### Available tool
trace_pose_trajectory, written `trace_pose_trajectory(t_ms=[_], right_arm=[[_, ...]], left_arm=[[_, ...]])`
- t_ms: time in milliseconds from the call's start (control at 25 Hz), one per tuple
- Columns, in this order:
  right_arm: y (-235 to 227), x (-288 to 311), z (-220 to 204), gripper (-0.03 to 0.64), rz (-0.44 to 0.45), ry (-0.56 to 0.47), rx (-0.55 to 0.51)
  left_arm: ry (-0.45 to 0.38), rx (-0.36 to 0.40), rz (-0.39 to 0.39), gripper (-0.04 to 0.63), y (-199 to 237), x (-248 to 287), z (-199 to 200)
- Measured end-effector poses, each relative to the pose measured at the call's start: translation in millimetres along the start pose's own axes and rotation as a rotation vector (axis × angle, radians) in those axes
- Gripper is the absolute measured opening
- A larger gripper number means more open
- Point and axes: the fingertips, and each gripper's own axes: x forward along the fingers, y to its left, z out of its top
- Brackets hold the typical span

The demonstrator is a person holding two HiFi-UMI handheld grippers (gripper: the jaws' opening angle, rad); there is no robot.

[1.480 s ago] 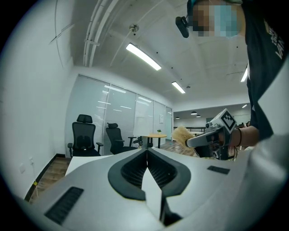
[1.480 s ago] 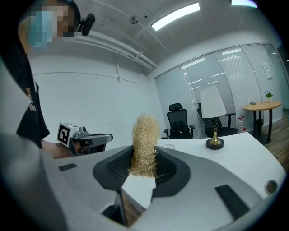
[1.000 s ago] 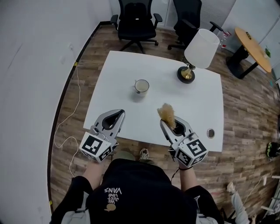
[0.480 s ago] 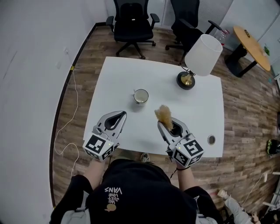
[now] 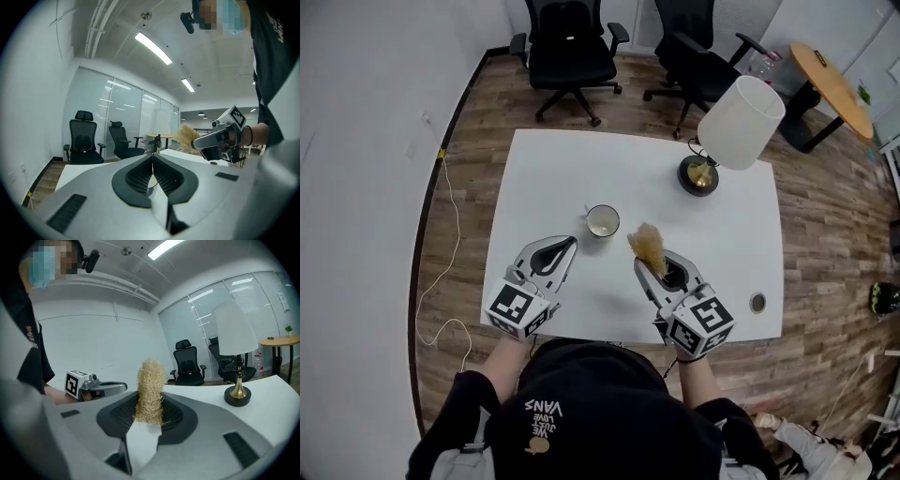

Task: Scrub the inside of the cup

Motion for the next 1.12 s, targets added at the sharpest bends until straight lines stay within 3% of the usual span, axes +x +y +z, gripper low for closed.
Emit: trace_pose_trajectory(t_ms=[560,800,1120], right_arm=[[-17.5,24.4,-6.2,0.118,-0.031,0.042,0.022],[-21.2,26.2,-13.5,0.118,-0.042,0.059,0.041],[-27.5,25.3,-18.7,0.118,-0.054,0.067,0.053]], left_arm=[[0.056,-0.018,-0.045,0.017,16.6,43.3,-35.5],[0.085,-0.084,-0.036,0.221,23.5,54.9,-56.2],[0.144,-0.074,-0.081,0.367,16.7,80.4,-87.0]])
